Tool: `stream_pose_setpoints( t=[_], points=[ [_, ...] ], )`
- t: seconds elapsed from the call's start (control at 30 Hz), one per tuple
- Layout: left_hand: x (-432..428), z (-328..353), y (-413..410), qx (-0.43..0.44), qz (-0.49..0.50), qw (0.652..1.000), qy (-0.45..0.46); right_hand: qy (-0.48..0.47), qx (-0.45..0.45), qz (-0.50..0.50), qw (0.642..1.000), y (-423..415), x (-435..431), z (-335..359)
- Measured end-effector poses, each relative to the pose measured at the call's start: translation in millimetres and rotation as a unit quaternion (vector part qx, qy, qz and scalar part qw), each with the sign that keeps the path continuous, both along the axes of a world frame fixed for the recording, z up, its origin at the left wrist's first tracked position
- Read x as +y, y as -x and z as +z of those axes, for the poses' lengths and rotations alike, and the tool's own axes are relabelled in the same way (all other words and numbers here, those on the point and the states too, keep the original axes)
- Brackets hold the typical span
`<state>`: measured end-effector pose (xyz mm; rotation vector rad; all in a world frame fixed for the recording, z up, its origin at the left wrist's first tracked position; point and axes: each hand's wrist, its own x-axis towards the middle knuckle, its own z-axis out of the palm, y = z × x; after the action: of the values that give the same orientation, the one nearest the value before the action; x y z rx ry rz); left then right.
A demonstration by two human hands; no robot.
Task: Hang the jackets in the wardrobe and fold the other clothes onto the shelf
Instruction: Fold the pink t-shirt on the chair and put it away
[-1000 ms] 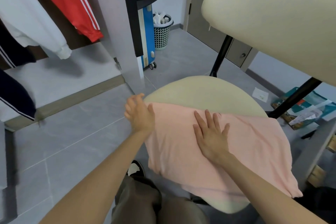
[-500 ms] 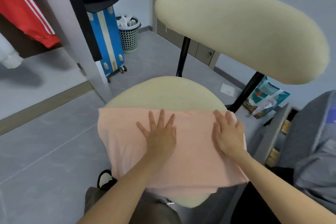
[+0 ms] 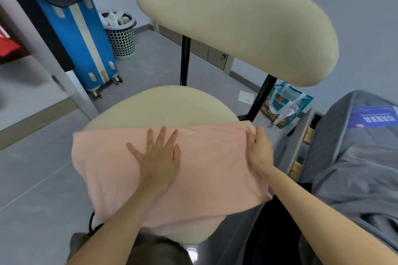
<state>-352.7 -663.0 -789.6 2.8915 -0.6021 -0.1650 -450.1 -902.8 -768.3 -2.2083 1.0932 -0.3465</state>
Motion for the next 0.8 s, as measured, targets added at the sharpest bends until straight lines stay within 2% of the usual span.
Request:
stream_pose_setpoints(
  t=[0.1,0.2,0.3,0.37,0.43,0.53,0.67,0.8],
  points=[
    [0.4,-1.4,-2.3,0.003,0.012,1.0,0.001,0.012,-0.003,-0.021,1.0,9.9,-8.4,-3.2],
    [0.8,-2.4,-3.4,0.008,0.012,1.0,-0.012,-0.021,0.058,-0.028,0.998,14.3,-3.2,-9.5],
    [0.6,-1.3,-5.5,0.025,0.008,0.999,-0.028,0.047,0.084,-0.033,0.995,17.5,12.9,-3.4],
    [0.4,1.6,-5.3,0.032,0.002,0.999,-0.03,0.127,0.04,0.025,0.991,21.8,29.2,4.3],
    [2.5,4.8,-3.5,0.03,-0.011,0.999,-0.022,0.17,0.042,0.147,0.974,22.6,53.2,9.3],
    [10.4,7.2,1.3,0.015,-0.034,0.999,-0.015,0.126,0.078,0.273,0.95,11.7,96.9,4.8],
    [25.7,5.2,5.3,-0.015,-0.043,0.999,-0.007,0.151,0.12,0.319,0.928,-11.2,127.5,-10.3],
    [39.8,1.3,-3.9,-0.025,-0.024,0.999,0.001,0.161,0.136,0.33,0.92,-29.7,96.7,-17.5]
  ],
)
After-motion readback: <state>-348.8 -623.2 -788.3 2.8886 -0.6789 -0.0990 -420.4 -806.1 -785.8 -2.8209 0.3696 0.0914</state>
